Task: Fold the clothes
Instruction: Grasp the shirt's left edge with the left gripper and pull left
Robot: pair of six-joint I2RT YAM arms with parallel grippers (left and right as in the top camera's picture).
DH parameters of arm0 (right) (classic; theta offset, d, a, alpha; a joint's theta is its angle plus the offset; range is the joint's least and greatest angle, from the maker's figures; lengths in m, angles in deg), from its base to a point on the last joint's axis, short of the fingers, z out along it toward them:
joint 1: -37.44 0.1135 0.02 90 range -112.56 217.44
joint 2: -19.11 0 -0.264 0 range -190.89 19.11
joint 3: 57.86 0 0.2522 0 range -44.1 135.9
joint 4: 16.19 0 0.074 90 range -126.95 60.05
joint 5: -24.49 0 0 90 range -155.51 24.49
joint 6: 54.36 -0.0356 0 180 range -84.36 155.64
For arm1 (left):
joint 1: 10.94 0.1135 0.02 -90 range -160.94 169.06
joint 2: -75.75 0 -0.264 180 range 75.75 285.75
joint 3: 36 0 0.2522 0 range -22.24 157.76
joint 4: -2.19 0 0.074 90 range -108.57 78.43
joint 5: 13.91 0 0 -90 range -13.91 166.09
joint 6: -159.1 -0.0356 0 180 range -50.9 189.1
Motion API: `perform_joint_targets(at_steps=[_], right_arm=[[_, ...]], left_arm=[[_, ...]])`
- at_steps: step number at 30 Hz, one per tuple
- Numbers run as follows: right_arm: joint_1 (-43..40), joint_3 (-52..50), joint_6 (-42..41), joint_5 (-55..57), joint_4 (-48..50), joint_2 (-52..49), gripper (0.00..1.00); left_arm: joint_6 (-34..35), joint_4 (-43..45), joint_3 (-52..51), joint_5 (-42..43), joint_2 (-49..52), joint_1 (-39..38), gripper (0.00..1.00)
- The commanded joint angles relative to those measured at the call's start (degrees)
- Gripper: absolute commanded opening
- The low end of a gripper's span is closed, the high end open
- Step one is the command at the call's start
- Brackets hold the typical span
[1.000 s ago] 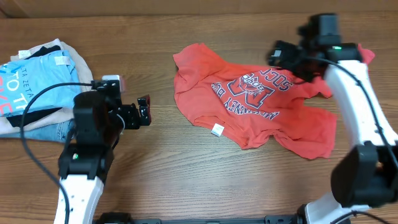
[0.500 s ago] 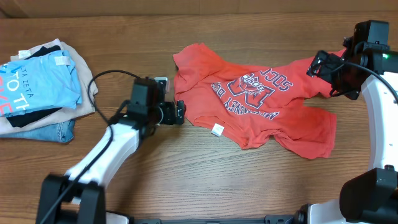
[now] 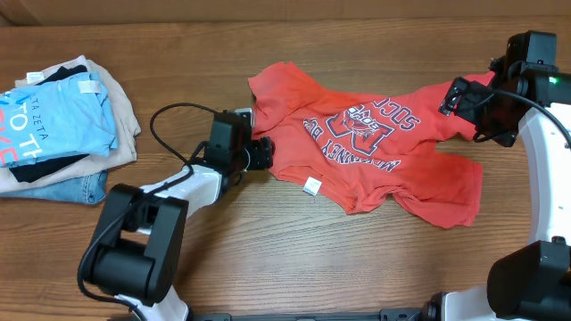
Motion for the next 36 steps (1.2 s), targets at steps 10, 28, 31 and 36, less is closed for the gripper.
perform_joint_targets(at_steps=[10, 28, 31, 36], right_arm=[[-0.2, 1.2, 0.3, 0.6, -1.0, 0.8, 1.00], [-0.2, 1.2, 0.3, 0.6, -1.2, 0.8, 1.00], [-0.2, 1.2, 0.3, 0.6, -1.1, 0.8, 1.00], [-0.2, 1.2, 0.3, 0.6, -1.1, 0.8, 1.00]], left_arm=[[-3.5, -1.7, 5.3, -3.5, -1.1, 3.5, 0.04], [-6.8, -53.8, 36.6, -1.6, -5.9, 16.1, 1.00], [-6.5, -61.2, 34.2, 2.6, -5.6, 14.3, 1.00], [-3.3, -62.6, 27.1, 8.2, -5.6, 8.6, 1.00]])
